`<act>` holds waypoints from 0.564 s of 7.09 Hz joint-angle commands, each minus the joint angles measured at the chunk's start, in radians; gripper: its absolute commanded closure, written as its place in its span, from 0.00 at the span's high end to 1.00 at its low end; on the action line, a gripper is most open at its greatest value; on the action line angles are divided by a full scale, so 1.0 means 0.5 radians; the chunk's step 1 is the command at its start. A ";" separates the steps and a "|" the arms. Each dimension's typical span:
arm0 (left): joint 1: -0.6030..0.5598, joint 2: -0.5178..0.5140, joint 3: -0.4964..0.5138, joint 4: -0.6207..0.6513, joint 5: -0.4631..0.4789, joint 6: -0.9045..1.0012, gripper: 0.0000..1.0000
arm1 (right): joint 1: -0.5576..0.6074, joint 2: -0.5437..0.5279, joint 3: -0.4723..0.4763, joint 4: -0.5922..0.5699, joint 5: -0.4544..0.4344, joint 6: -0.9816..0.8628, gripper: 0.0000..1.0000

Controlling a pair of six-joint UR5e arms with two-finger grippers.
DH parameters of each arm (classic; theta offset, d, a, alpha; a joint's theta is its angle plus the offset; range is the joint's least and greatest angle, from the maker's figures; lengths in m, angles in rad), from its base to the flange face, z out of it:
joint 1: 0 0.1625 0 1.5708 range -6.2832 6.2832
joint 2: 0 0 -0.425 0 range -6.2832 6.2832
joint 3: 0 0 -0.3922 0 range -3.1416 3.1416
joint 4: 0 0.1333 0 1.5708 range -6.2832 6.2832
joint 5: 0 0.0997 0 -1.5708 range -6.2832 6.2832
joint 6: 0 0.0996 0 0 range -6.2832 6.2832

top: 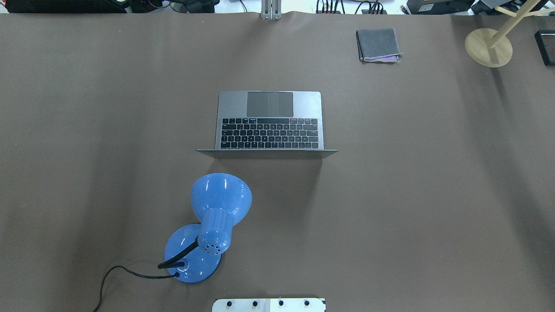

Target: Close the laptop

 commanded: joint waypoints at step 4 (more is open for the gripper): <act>-0.033 0.171 -0.151 0.054 -0.025 0.060 0.98 | -0.061 0.001 -0.007 0.005 0.032 0.110 1.00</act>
